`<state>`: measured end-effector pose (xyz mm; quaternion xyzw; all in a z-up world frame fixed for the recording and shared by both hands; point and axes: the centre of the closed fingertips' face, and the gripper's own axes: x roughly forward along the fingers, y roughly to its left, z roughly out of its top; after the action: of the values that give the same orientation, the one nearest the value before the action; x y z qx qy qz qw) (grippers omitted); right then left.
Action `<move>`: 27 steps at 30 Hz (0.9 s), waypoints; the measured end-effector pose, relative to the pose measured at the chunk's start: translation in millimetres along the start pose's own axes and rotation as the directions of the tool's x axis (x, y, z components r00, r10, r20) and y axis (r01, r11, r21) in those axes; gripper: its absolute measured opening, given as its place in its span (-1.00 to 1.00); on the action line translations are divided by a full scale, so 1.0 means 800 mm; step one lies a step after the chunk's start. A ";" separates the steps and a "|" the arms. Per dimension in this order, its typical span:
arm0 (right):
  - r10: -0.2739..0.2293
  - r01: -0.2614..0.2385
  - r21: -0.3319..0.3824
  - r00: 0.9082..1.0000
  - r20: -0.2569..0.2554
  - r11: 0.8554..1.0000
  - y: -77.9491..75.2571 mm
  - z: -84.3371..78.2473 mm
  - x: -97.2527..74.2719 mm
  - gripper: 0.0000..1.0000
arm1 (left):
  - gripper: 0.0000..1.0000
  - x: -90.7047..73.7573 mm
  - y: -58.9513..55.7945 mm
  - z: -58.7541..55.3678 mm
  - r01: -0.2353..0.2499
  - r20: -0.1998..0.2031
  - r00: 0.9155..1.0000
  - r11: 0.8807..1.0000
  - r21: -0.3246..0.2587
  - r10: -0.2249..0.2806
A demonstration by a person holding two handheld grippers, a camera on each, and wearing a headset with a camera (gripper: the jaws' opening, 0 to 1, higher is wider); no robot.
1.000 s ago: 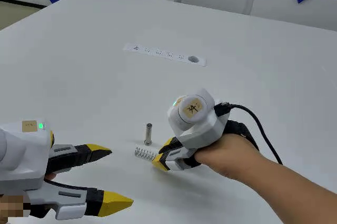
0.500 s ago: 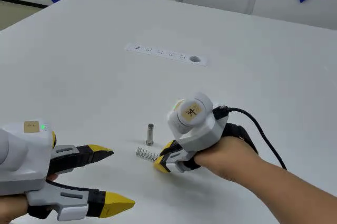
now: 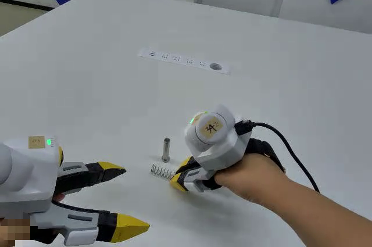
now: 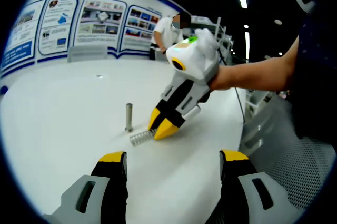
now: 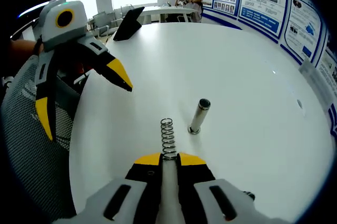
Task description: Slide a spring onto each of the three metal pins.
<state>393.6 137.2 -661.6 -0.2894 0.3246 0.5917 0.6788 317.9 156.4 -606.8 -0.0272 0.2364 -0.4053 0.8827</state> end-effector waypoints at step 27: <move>-0.034 0.037 -0.070 0.999 0.034 0.997 0.000 0.032 -0.029 -0.76 | 0.45 -0.001 0.000 0.001 -0.002 0.002 1.000 1.000 0.005 0.002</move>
<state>394.2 142.6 -627.7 -0.3093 0.2871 0.5953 0.6838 317.9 156.6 -605.6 -0.0252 0.2344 -0.4052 0.8833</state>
